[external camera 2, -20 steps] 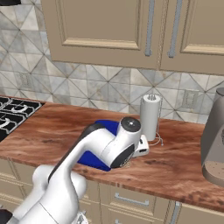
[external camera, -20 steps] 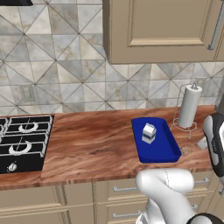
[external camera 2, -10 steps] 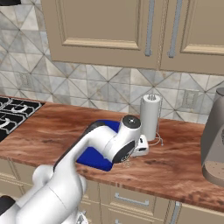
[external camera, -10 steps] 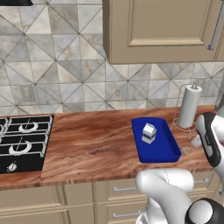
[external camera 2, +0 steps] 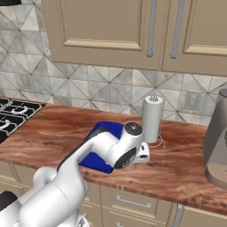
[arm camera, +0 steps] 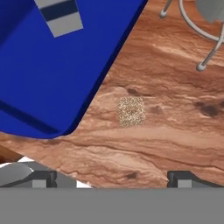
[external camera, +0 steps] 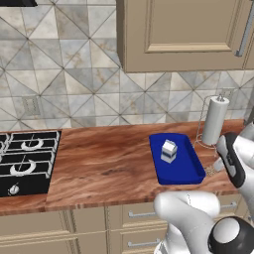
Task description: Take out the milk from the fridge and place it on the tray on the counter. Then take the sugar cube near the tray and place it in the tray.
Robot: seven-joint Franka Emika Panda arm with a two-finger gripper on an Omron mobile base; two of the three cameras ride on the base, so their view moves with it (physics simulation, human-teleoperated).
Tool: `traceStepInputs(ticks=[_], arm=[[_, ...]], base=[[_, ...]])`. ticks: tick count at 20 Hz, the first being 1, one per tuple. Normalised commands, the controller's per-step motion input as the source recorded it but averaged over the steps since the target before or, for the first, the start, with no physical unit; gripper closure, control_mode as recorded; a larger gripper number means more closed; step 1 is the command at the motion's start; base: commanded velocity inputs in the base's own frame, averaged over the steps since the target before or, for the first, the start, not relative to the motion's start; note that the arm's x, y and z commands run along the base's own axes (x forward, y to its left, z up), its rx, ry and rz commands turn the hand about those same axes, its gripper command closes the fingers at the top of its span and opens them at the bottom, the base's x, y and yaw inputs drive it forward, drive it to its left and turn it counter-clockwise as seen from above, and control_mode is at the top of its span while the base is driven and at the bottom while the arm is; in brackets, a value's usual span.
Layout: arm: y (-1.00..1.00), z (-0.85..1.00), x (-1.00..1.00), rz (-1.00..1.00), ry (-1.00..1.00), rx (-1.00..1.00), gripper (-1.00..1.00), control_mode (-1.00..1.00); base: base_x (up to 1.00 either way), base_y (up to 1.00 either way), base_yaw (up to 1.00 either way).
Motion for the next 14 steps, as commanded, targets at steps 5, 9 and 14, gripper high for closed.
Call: traceStepInputs(ticks=[5, 9, 14], arm=[[0.02, -0.10, 0.22, 0.00, 0.00, 0.00, -1.00, -1.00], [0.02, -0.15, 0.17, 0.00, 0.00, 0.01, -1.00, -1.00], [-0.01, -0.28, 0.08, 0.00, 0.00, 0.06, -1.00, -1.00]], base=[[0.00, 0.00, 0.00], [0.00, 0.00, 0.00], [0.00, 0.00, 0.00]])
